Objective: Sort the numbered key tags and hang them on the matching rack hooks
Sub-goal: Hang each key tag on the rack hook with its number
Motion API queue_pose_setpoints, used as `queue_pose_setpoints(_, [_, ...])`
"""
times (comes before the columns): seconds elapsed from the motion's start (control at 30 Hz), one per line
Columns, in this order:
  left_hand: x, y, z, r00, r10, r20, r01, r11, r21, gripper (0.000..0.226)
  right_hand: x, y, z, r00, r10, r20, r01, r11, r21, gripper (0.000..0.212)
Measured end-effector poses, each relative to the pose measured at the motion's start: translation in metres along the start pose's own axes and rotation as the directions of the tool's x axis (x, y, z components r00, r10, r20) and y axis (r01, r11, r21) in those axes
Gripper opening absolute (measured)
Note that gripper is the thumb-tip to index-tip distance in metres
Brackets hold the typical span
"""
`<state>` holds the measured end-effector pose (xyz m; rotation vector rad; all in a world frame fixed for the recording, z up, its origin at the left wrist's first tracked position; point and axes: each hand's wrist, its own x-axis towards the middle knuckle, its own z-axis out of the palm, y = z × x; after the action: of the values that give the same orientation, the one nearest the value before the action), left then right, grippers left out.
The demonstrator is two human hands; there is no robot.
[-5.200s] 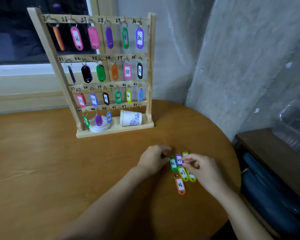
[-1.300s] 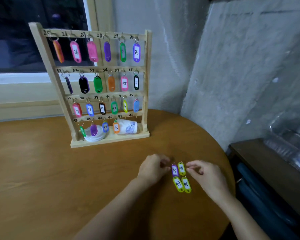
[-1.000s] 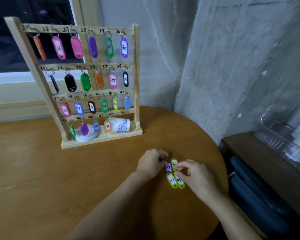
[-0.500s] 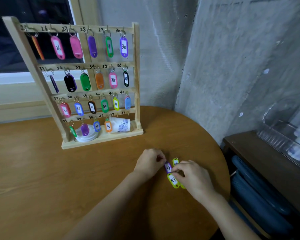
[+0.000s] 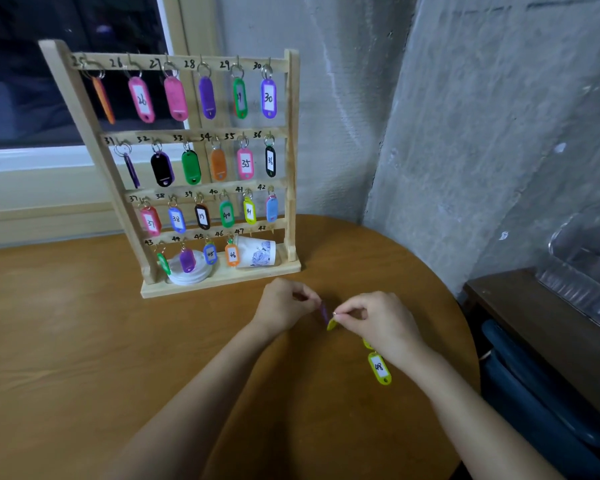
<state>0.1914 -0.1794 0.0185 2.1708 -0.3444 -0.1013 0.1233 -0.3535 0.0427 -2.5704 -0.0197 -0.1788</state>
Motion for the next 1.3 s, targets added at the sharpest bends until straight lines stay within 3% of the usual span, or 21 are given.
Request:
queue_pose_setpoints(0.23, [0.005, -0.014, -0.045, 0.98, -0.054, -0.19, 0.059, 0.998, 0.019, 0.014, 0.049, -0.039, 0.01, 0.996, -0.079, -0.033, 0.082, 0.988, 0.127, 0.005])
queue_pose_setpoints(0.53, [0.036, -0.03, -0.093, 0.878, -0.088, -0.47, 0.079, 0.996, -0.039, 0.014, 0.103, -0.086, 0.041, 0.989, -0.148, 0.016, 0.144, 0.976, 0.163, 0.004])
queue_pose_setpoints(0.8, [0.06, -0.033, -0.097, 0.863, -0.099, -0.495, 0.111, 0.994, -0.004, 0.015, 0.129, -0.101, 0.052, 0.986, -0.166, -0.022, 0.167, 0.977, 0.134, 0.01])
queue_pose_setpoints(1.1, [0.061, -0.037, -0.097, 0.859, 0.007, -0.512, 0.13, 0.964, 0.233, 0.014, 0.15, -0.108, 0.058, 0.986, -0.107, -0.126, 0.121, 0.987, 0.103, 0.013])
queue_pose_setpoints(1.3, [0.046, -0.041, -0.098, 0.856, 0.063, -0.512, 0.098, 0.955, 0.28, 0.015, 0.156, -0.11, 0.066, 0.986, -0.106, -0.132, 0.095, 0.992, -0.088, 0.013])
